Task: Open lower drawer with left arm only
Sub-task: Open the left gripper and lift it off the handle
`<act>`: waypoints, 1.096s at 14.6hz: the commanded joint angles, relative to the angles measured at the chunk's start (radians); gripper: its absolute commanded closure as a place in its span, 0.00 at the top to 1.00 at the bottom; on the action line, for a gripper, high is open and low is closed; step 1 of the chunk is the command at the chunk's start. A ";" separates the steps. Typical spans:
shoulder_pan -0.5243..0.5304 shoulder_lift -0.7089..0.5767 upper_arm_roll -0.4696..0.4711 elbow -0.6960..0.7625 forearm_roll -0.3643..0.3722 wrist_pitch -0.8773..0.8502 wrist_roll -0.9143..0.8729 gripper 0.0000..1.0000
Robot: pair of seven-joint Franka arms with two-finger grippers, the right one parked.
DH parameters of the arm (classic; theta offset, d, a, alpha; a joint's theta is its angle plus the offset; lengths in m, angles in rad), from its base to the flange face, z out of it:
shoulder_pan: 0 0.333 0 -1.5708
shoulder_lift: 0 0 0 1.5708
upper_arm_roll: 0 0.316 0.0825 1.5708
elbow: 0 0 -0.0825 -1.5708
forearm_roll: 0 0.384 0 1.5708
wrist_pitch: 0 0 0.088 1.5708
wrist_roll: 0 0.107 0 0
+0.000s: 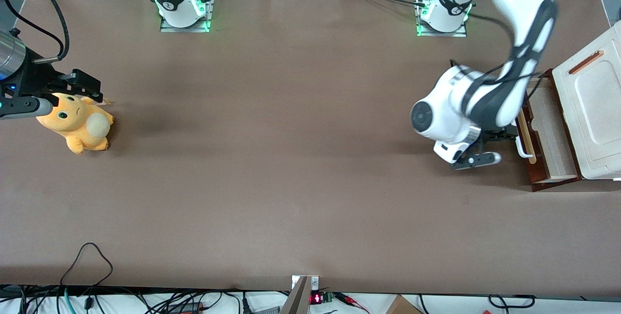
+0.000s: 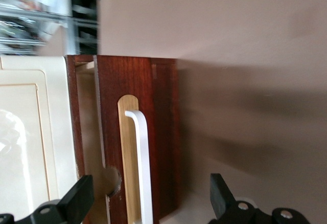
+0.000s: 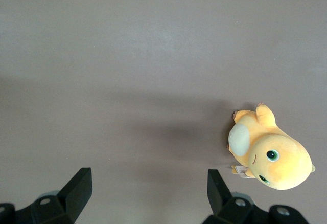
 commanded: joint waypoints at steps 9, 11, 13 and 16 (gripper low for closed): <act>-0.002 -0.394 0.242 0.044 -0.815 0.090 0.573 1.00; -0.002 -0.429 0.251 0.034 -0.841 0.070 0.623 1.00; 0.001 -0.442 0.259 0.034 -0.850 0.023 0.628 1.00; 0.001 -0.443 0.259 0.040 -0.850 0.015 0.625 1.00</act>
